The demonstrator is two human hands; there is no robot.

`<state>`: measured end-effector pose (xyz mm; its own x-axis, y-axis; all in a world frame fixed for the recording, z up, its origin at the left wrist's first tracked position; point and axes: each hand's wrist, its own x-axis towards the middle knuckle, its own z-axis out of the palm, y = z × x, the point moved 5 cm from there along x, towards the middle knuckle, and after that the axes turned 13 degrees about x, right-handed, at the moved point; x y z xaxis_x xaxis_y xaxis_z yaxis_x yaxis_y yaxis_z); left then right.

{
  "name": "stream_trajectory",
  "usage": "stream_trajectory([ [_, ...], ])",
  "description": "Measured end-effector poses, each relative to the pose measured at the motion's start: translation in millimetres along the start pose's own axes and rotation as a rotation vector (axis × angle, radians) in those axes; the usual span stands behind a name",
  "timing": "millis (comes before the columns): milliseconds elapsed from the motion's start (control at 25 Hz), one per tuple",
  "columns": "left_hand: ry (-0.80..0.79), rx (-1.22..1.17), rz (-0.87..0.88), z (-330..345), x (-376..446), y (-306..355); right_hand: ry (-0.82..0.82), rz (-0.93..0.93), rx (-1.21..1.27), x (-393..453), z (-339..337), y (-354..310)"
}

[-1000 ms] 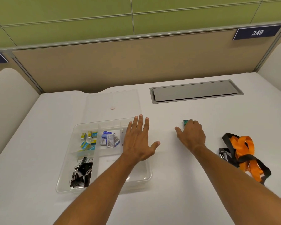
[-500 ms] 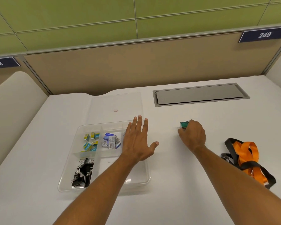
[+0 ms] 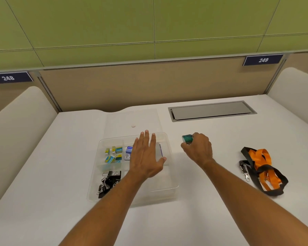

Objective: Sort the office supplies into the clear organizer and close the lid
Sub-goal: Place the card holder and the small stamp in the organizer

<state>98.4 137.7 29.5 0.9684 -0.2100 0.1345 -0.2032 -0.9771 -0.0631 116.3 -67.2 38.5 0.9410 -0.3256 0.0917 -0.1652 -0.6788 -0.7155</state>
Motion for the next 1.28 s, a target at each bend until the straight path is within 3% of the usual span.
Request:
stream_trajectory([
  [400, 0.021, -0.003, -0.027, 5.3, -46.2, -61.6, -0.049, -0.066, -0.029, -72.8, 45.9, -68.0],
  [880, -0.015, -0.012, -0.044, 21.7, -59.2, -82.0, -0.272, 0.049, -0.209, -108.1, 94.7, -38.9],
  [1280, -0.018, -0.017, -0.018, 26.0, -62.4, -83.5, -0.228, -0.021, -0.159, -105.0, 90.8, -44.5],
])
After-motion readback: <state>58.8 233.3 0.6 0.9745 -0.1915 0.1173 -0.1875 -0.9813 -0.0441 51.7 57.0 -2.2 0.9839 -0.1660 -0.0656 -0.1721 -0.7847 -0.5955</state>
